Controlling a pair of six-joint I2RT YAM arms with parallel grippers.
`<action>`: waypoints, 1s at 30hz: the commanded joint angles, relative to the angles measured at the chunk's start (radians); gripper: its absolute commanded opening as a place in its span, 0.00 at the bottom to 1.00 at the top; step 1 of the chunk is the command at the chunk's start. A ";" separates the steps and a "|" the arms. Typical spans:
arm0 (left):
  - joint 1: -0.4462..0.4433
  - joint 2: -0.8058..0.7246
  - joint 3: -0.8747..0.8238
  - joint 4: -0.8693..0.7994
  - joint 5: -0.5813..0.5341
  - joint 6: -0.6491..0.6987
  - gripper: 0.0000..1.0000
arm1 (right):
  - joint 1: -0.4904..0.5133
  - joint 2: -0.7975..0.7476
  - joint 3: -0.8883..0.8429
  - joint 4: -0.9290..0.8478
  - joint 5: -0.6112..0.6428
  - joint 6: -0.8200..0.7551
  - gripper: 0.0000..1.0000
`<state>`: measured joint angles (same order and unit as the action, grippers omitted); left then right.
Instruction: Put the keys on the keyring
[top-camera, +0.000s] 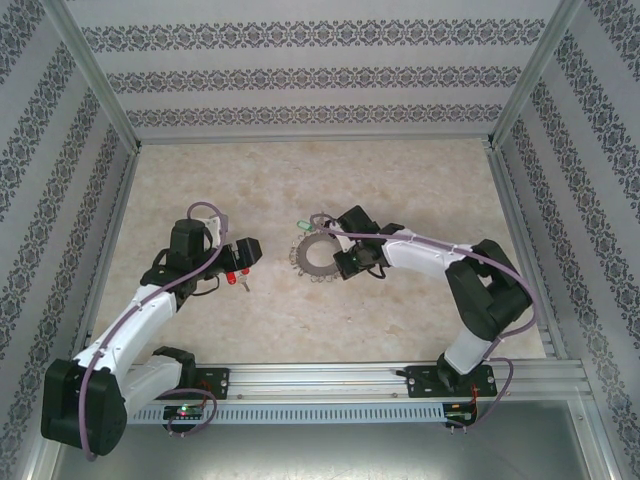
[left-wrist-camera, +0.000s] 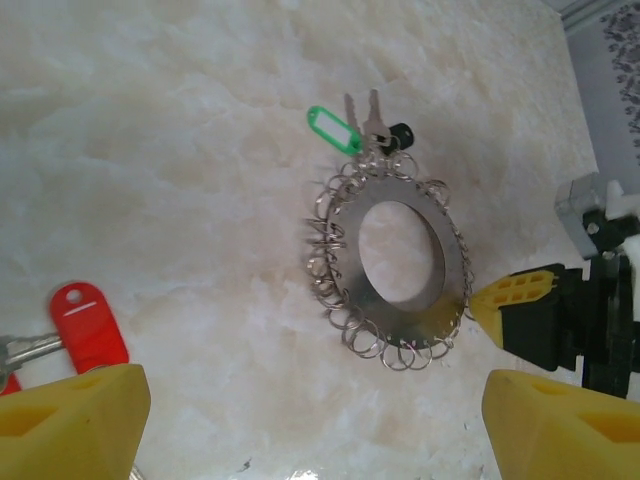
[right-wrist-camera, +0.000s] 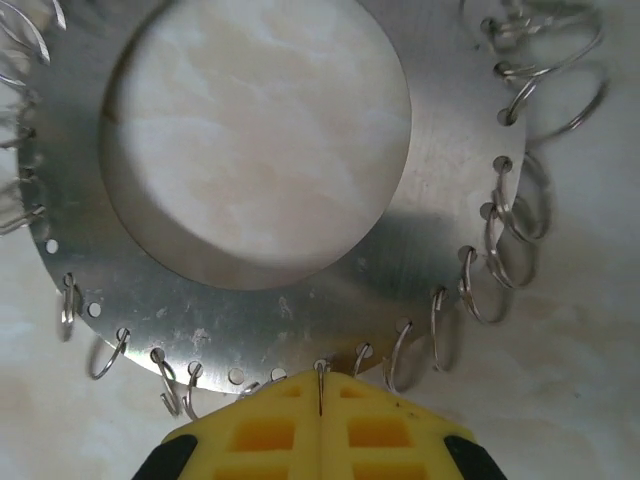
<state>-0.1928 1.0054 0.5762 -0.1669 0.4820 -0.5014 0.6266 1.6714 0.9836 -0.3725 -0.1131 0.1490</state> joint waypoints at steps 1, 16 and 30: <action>-0.036 -0.039 0.012 0.101 0.064 0.102 0.85 | 0.010 -0.086 0.047 -0.019 0.005 -0.038 0.00; -0.271 0.161 0.125 0.337 0.326 0.901 1.00 | -0.040 -0.173 0.198 -0.109 -0.145 0.058 0.00; -0.457 0.405 0.110 0.569 0.132 0.933 0.98 | -0.053 -0.218 0.228 -0.176 -0.220 0.162 0.00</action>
<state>-0.5980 1.3998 0.6941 0.2874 0.6712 0.4023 0.5793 1.4937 1.1866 -0.5457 -0.2970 0.2596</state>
